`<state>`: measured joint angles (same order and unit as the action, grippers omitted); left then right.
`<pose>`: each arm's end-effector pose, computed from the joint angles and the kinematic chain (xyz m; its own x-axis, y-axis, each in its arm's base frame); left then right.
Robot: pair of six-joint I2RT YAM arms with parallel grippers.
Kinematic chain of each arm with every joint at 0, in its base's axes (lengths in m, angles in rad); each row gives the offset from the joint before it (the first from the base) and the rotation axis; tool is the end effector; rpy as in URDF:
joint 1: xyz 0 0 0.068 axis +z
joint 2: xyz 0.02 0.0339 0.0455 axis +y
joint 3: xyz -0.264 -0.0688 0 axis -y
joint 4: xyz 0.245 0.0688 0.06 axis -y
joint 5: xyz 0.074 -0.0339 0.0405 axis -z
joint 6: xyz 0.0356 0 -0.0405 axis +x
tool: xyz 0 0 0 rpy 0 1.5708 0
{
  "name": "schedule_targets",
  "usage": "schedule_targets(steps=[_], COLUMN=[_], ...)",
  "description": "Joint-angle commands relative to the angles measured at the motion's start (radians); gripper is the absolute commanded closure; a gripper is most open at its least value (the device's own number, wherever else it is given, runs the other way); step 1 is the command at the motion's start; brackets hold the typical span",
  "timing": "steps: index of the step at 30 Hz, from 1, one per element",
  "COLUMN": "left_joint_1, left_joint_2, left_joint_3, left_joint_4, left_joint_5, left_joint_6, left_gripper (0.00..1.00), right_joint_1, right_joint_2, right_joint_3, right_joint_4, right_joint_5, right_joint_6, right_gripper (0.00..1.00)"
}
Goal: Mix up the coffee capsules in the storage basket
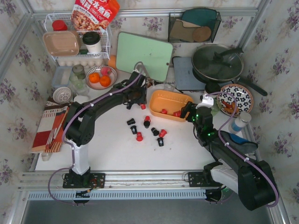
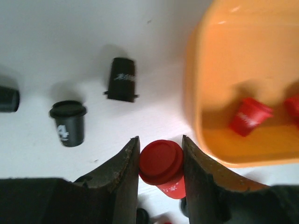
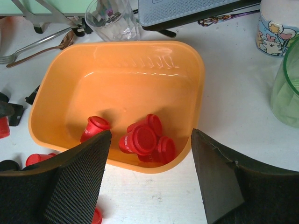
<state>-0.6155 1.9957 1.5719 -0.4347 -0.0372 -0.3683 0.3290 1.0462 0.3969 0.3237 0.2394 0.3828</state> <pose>0.3669 -0.2578 0.2250 -0.7771 0.1089 -0.6199 0.2973 0.9316 -0.2090 0.2129 0.0638 0.2069 -0.3186 0.2746 -0.9072 0.0191 0.9588 0.2835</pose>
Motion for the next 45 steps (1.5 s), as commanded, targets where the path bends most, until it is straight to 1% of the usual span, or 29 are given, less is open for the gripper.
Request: schedule_targets(steps=[1, 5, 11, 21, 24, 27, 28, 31, 34, 39, 45], left_joint_1=[-0.011, -0.032, -0.055, -0.064, -0.068, -0.077, -0.081, -0.087, -0.087, -0.087, -0.083], left_joint_2=[-0.034, -0.010, 0.060, 0.064, 0.066, 0.066, 0.067, 0.061, 0.047, -0.005, -0.077], left_joint_3=[0.016, 0.066, 0.141, 0.132, 0.133, 0.130, 0.129, 0.125, 0.112, 0.056, -0.020], left_joint_4=[0.129, 0.168, 0.147, 0.162, 0.165, 0.176, 0.179, 0.184, 0.195, 0.220, 0.205], left_joint_5=[0.078, 0.115, 0.117, 0.112, 0.115, 0.126, 0.125, 0.118, 0.114, 0.039, -0.143], left_joint_6=[-0.014, 0.003, 0.028, 0.048, 0.060, 0.081, 0.088, 0.102, 0.107, 0.120, 0.152], left_gripper=[0.63, 0.61, 0.60, 0.58, 0.54, 0.46, 0.46, 0.45, 0.48, 0.49, 0.49], right_joint_1=[0.001, 0.001, 0.001, 0.001, 0.000, 0.000, 0.000, 0.001, 0.001, 0.001, 0.001], right_joint_2=[-0.006, -0.008, -0.016, -0.023, -0.023, -0.023, -0.022, -0.021, -0.022, -0.025, -0.025], right_joint_3=[0.004, 0.004, 0.005, 0.005, 0.005, 0.005, 0.005, 0.006, 0.006, 0.006, 0.006], right_joint_4=[0.028, 0.027, 0.025, 0.023, 0.023, 0.022, 0.022, 0.022, 0.022, 0.020, 0.020], right_joint_5=[0.005, 0.005, 0.008, 0.000, 0.000, 0.001, 0.001, 0.000, 0.000, -0.001, -0.005], right_joint_6=[-0.006, -0.006, -0.007, -0.008, -0.008, -0.009, -0.009, -0.009, -0.009, -0.009, -0.009], right_gripper=[0.23, 0.23, 0.23, 0.23, 0.23, 0.23, 0.23, 0.23, 0.23, 0.23, 0.23])
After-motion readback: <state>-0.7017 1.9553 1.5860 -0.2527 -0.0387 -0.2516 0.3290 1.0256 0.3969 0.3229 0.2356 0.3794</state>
